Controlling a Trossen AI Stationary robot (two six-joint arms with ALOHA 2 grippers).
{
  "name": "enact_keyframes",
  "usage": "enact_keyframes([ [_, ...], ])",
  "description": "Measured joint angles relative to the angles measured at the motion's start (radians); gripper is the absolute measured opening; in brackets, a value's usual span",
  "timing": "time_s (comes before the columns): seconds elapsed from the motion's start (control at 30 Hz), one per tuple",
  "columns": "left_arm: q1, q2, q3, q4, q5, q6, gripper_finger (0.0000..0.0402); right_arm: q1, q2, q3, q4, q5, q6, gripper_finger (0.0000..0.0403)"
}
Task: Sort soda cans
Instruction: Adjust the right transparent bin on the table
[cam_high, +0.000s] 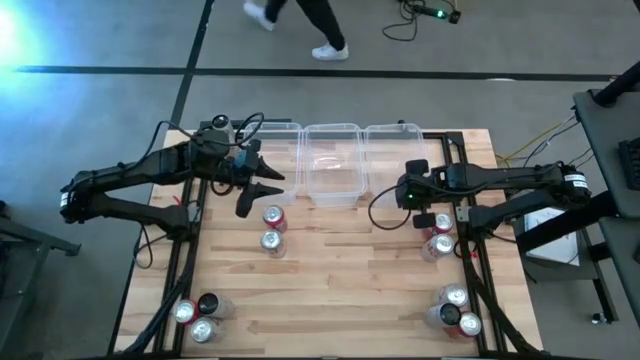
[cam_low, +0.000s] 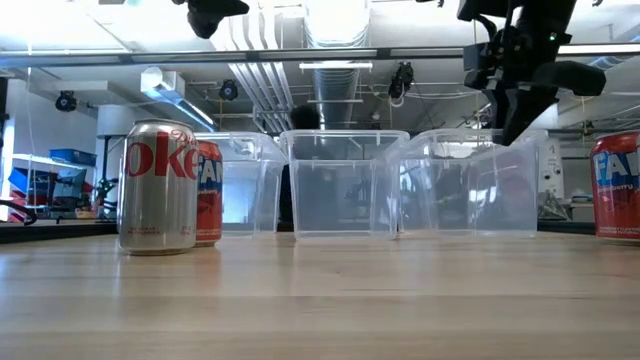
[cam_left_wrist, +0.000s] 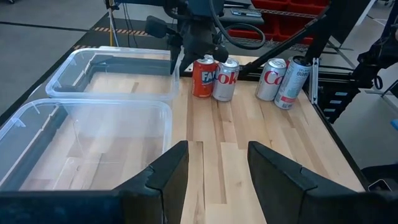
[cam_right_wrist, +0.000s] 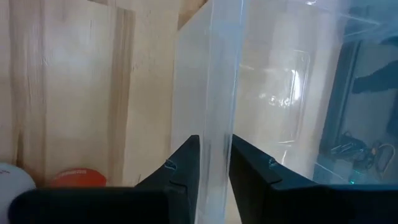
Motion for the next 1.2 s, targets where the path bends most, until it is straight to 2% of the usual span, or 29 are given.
enact_keyframes([
  [0.27, 0.000, 0.000, 0.000, 0.000, 0.000, 0.010, 0.0151, 0.000, 0.000, 0.008, -0.001, -0.003, 0.084, 0.0144],
  [0.4, 0.000, 0.000, 0.000, 0.000, 0.000, 0.021, 0.0151, 0.000, 0.000, 0.033, 0.005, -0.002, 0.145, 0.0158],
  [0.9, 0.000, 0.000, 0.000, -0.011, 0.000, 0.023, 0.0151, 0.000, 0.001, 0.034, 0.008, -0.038, 0.231, 0.0065],
  [1.03, -0.007, 0.000, 0.000, -0.010, 0.000, 0.022, 0.0151, 0.000, 0.001, 0.034, 0.011, -0.038, 0.231, 0.0056],
  [1.2, -0.013, 0.000, 0.000, -0.010, 0.000, 0.012, 0.0151, 0.000, 0.001, 0.033, 0.012, -0.040, 0.246, 0.0062],
])
